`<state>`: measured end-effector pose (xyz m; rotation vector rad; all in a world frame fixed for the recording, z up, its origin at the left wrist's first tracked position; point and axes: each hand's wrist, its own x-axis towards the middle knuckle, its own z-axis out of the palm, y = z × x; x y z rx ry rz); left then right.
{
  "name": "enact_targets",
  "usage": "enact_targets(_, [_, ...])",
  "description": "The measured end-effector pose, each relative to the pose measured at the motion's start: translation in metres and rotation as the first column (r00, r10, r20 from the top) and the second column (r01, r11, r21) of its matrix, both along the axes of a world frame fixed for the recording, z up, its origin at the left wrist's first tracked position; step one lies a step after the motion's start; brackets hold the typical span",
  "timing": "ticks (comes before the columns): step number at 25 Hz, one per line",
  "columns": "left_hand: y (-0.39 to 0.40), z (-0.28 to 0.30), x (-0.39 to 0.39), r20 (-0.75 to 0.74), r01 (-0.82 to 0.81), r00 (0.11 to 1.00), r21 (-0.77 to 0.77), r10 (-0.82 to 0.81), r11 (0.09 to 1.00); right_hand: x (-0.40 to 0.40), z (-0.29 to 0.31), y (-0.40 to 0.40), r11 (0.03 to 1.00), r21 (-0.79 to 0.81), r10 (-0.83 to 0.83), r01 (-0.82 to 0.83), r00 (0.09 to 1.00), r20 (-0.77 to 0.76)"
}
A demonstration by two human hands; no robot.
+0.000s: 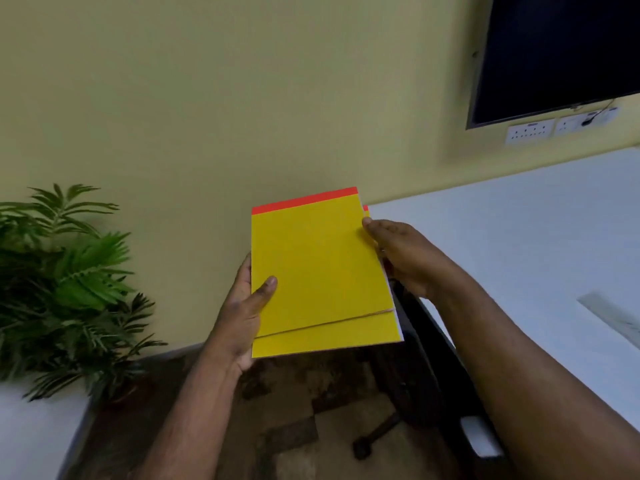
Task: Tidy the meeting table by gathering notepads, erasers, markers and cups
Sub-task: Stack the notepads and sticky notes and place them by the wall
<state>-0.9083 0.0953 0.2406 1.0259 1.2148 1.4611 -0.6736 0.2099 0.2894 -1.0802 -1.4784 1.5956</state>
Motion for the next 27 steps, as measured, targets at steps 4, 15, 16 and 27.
enact_targets(4, [0.036,0.002,-0.072,-0.091,-0.042,0.995,0.043,0.046,0.998,-0.091,-0.005,0.041,0.999,-0.011,0.052,-0.052,0.999,-0.015])
enact_targets(15, [0.300,0.027,-0.138,-0.124,-0.021,0.992,0.061,0.029,0.998,-0.143,0.011,0.278,0.965,0.260,-0.025,0.018,0.999,0.022])
enact_targets(16, [0.339,0.031,-0.139,-0.136,0.003,0.991,0.063,0.005,0.998,-0.141,0.013,0.307,0.960,0.277,-0.043,0.037,0.999,0.018])
enact_targets(27, [0.653,-0.034,-0.072,-0.462,0.246,0.847,-0.099,-0.264,0.964,-0.089,-0.065,0.501,0.792,0.295,-0.597,0.535,0.780,0.189])
